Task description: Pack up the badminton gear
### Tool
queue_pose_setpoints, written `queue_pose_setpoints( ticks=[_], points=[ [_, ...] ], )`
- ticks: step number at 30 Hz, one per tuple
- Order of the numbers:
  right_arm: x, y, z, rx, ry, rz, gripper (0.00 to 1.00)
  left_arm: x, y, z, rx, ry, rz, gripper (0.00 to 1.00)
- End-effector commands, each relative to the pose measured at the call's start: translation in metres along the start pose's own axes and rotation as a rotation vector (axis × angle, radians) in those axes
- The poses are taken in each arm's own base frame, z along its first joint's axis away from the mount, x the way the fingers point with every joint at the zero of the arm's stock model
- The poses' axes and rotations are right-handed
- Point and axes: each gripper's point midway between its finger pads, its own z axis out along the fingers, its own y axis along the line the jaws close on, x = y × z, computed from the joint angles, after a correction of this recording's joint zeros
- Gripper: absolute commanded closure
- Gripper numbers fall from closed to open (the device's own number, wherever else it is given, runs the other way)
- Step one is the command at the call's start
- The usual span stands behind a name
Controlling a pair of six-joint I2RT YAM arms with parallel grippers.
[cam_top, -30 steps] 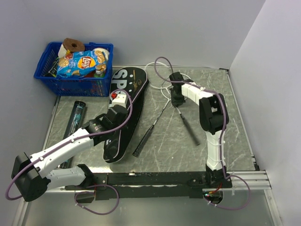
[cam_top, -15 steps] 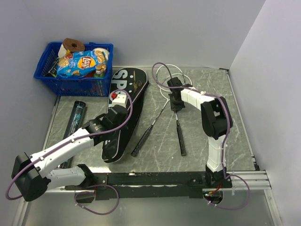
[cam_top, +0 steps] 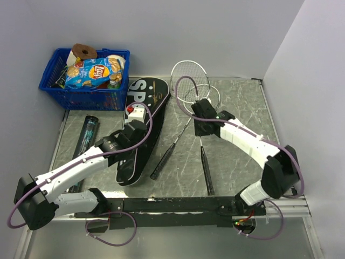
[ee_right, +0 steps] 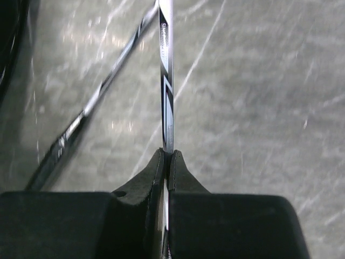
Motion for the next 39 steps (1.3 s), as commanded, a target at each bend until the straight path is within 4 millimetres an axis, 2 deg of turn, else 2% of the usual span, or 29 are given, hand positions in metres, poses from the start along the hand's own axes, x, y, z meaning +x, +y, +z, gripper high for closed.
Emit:
queue_pose_setpoints(
  ticks=[1, 6, 11, 16, 23, 27, 33, 36, 39],
  points=[
    [0.022, -0.001, -0.026, 0.022, -0.027, 0.024, 1.00, -0.043, -0.003, -0.010, -0.001, -0.120, -0.064, 0.99],
    [0.062, 0.008, -0.036, -0.001, 0.011, 0.012, 1.00, -0.056, -0.002, -0.018, 0.001, -0.160, -0.074, 0.99],
    [0.100, 0.028, -0.046, -0.029, 0.059, -0.051, 1.00, -0.064, -0.005, -0.020, 0.008, -0.169, -0.072, 0.99],
    [0.123, 0.032, -0.041, -0.013, 0.086, -0.078, 1.00, -0.067, -0.007, -0.019, 0.018, -0.179, -0.084, 0.99],
    [0.149, 0.063, -0.038, -0.095, 0.138, -0.115, 1.00, -0.064, -0.011, -0.014, 0.025, -0.170, -0.080, 0.99],
    [0.155, 0.082, -0.042, -0.139, 0.153, -0.144, 1.00, -0.063, -0.013, -0.011, 0.026, -0.168, -0.077, 0.99],
    [0.161, 0.113, -0.037, -0.189, 0.167, -0.167, 1.00, -0.059, -0.016, -0.008, 0.038, -0.157, -0.071, 0.99],
    [0.157, 0.126, -0.030, -0.204, 0.159, -0.162, 1.00, -0.055, -0.020, -0.009, 0.062, -0.142, -0.076, 0.99],
    [0.145, 0.143, -0.021, -0.205, 0.131, -0.156, 1.00, -0.048, -0.026, -0.012, 0.090, -0.131, -0.078, 0.99]
  ],
)
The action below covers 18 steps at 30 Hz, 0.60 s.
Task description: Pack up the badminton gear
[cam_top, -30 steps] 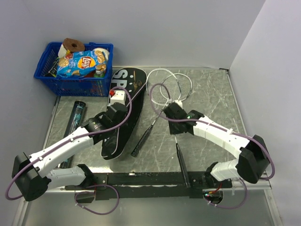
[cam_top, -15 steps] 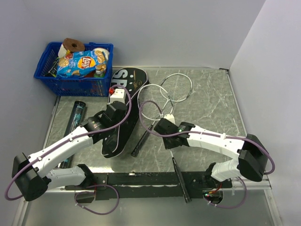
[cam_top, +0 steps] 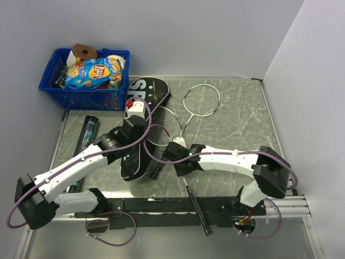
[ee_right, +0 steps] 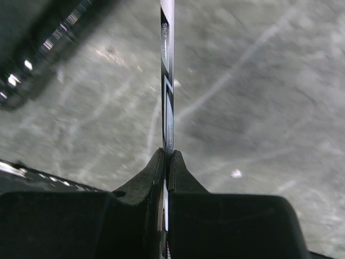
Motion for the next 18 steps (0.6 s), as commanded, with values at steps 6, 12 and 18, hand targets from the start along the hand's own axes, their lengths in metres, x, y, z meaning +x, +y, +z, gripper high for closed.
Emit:
queue_pose_setpoints(
  ticks=[6, 12, 18],
  points=[
    [-0.092, 0.054, 0.023, -0.068, -0.152, 0.084, 1.00, 0.026, -0.030, -0.009, 0.087, 0.016, -0.060, 0.99],
    [-0.144, 0.043, 0.047, -0.075, -0.217, 0.175, 1.00, 0.064, -0.030, -0.011, 0.115, 0.065, -0.093, 0.99],
    [-0.188, 0.036, 0.054, -0.142, -0.292, 0.224, 1.00, 0.077, -0.023, -0.012, 0.110, 0.077, -0.103, 0.99]
  ],
)
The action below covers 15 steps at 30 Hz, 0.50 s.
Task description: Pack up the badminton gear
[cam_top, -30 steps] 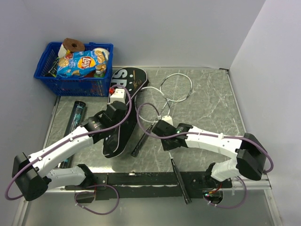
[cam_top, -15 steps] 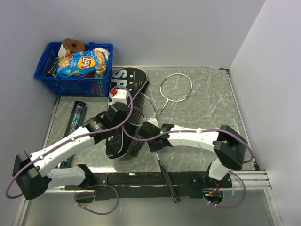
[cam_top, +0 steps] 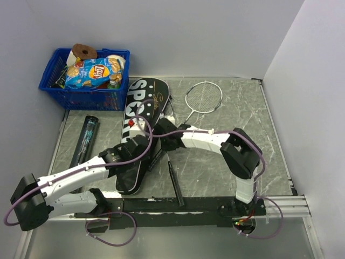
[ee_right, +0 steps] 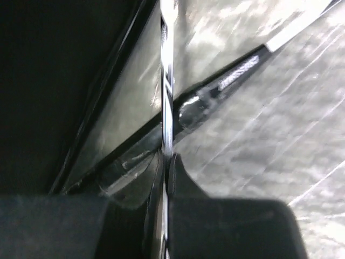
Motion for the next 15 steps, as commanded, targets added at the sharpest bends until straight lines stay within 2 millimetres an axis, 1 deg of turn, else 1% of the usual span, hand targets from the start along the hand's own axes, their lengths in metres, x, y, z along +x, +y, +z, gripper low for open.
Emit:
queue_pose_setpoints(
  ticks=[1, 2, 3, 4, 5, 7, 8, 9, 10, 11, 12, 15],
  points=[
    [-0.075, 0.022, -0.001, -0.118, -0.174, 0.089, 1.00, -0.007, -0.021, -0.010, 0.090, -0.028, -0.037, 0.99],
    [-0.081, 0.026, 0.001, -0.132, -0.182, 0.085, 1.00, -0.007, -0.021, -0.011, 0.092, -0.030, -0.037, 0.99],
    [-0.085, 0.028, 0.002, -0.145, -0.178, 0.087, 0.95, -0.008, -0.021, -0.012, 0.091, -0.032, -0.036, 0.99],
    [-0.092, 0.033, -0.001, -0.160, -0.185, 0.086, 0.93, -0.009, -0.021, -0.012, 0.092, -0.035, -0.038, 0.99],
    [-0.090, 0.033, 0.003, -0.160, -0.173, 0.075, 0.91, -0.009, -0.020, -0.013, 0.088, -0.036, -0.034, 0.99],
    [-0.086, 0.038, 0.003, -0.186, -0.161, 0.074, 0.80, -0.012, -0.018, -0.013, 0.077, -0.043, -0.035, 0.99],
    [-0.086, 0.039, 0.000, -0.199, -0.165, 0.081, 0.73, -0.012, -0.017, -0.013, 0.072, -0.043, -0.029, 0.99],
    [-0.087, 0.041, -0.002, -0.213, -0.174, 0.086, 0.63, -0.012, -0.017, -0.013, 0.071, -0.044, -0.028, 0.99],
    [-0.080, 0.037, -0.004, -0.214, -0.168, 0.093, 0.59, -0.013, -0.018, -0.012, 0.069, -0.046, -0.026, 0.99],
    [-0.077, 0.035, -0.005, -0.216, -0.168, 0.095, 0.56, -0.014, -0.018, -0.012, 0.068, -0.049, -0.019, 0.99],
    [-0.075, 0.034, -0.008, -0.223, -0.169, 0.096, 0.51, -0.014, -0.018, -0.011, 0.063, -0.047, -0.017, 0.99],
    [-0.063, 0.028, -0.020, -0.235, -0.162, 0.098, 0.46, -0.016, -0.021, -0.008, 0.059, -0.047, -0.005, 0.99]
  ],
)
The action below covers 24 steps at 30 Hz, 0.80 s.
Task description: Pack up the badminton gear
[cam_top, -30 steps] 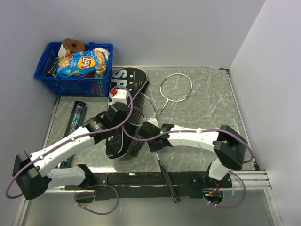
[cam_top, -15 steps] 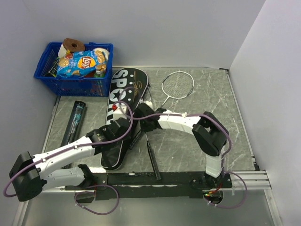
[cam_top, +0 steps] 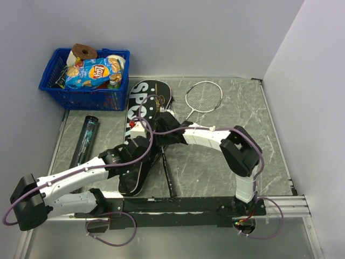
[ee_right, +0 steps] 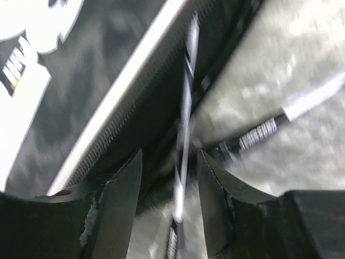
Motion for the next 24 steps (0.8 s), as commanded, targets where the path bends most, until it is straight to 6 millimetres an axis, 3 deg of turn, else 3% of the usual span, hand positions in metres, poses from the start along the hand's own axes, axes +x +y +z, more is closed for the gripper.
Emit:
queue_pose_setpoints(
  ticks=[1, 6, 9, 12, 14, 15, 19, 24],
  points=[
    [-0.009, 0.011, -0.042, -0.090, -0.070, 0.013, 0.45, -0.021, -0.014, 0.000, 0.021, -0.049, -0.018, 0.99],
    [0.010, -0.013, -0.079, -0.059, -0.087, 0.017, 0.42, -0.021, -0.015, 0.003, 0.013, -0.047, 0.002, 0.99],
    [0.034, -0.027, -0.098, -0.056, -0.060, 0.025, 0.42, -0.023, -0.015, 0.004, 0.011, -0.051, 0.004, 0.99],
    [0.075, -0.035, -0.109, -0.087, 0.002, 0.024, 0.41, -0.025, -0.017, 0.003, 0.022, -0.058, 0.000, 0.99],
    [0.086, -0.032, -0.119, -0.124, 0.008, 0.044, 0.41, -0.026, -0.019, 0.003, 0.026, -0.059, 0.000, 0.99],
    [0.103, -0.032, -0.119, -0.143, 0.035, 0.036, 0.41, -0.026, -0.020, 0.003, 0.031, -0.059, 0.000, 0.99],
    [0.120, -0.021, -0.133, -0.256, 0.011, 0.084, 0.39, -0.029, -0.023, 0.002, 0.042, -0.060, -0.002, 0.99],
    [0.138, -0.016, -0.138, -0.360, 0.019, 0.121, 0.38, -0.030, -0.025, 0.001, 0.049, -0.059, -0.004, 0.99]
  ],
)
